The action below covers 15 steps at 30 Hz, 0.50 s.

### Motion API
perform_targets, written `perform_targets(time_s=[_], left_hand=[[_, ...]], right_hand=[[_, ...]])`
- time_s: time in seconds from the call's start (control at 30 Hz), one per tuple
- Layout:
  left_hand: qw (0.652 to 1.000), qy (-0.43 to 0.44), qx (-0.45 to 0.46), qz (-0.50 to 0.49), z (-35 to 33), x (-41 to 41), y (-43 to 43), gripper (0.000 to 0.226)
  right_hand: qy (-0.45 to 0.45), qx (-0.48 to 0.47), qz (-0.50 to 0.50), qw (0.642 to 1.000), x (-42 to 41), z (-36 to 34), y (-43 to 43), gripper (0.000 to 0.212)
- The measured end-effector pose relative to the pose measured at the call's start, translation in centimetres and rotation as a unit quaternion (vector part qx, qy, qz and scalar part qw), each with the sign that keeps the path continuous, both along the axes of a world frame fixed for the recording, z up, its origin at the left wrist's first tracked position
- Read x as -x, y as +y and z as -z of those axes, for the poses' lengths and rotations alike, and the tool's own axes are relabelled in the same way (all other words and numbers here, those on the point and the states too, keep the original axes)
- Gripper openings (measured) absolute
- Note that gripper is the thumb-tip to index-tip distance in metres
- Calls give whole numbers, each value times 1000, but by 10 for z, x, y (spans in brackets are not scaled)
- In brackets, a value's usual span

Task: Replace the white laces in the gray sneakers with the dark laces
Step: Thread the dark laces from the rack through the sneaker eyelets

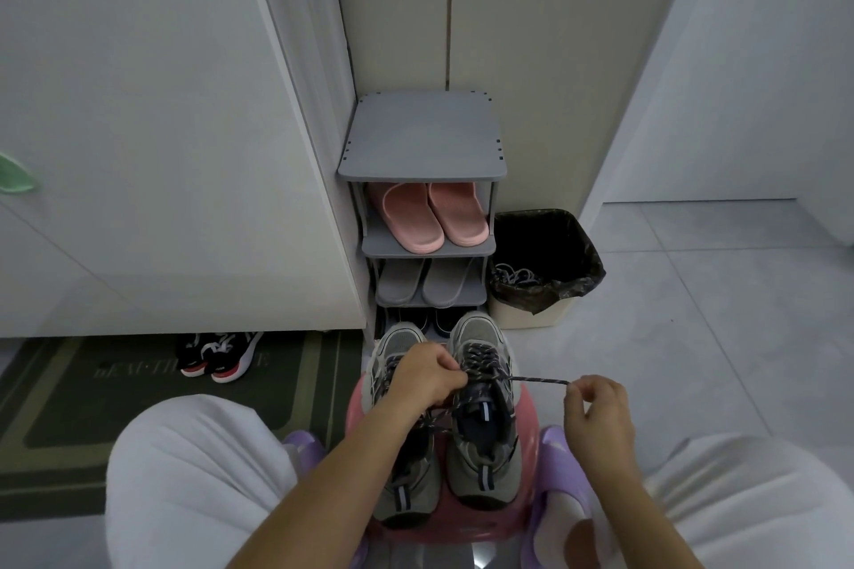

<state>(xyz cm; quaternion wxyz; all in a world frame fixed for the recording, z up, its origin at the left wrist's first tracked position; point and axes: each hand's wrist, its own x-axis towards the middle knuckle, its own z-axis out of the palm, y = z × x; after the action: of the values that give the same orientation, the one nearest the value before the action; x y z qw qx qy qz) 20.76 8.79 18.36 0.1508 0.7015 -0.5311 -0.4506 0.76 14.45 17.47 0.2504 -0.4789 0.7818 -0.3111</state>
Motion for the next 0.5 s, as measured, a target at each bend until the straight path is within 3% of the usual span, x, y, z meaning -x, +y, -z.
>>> perform_targets(time_s=[0.13, 0.3, 0.5], left_hand=[[1000, 3, 1, -5, 0, -1, 1, 14], [999, -7, 25, 38, 1, 0, 3, 8], [998, -15, 31, 54, 1, -2, 3, 12]], right_hand=[[-12, -22, -20, 999, -1, 6, 15, 12], [10, -167, -113, 979, -3, 1, 18, 24], [7, -91, -151, 984, -24, -13, -19, 18]])
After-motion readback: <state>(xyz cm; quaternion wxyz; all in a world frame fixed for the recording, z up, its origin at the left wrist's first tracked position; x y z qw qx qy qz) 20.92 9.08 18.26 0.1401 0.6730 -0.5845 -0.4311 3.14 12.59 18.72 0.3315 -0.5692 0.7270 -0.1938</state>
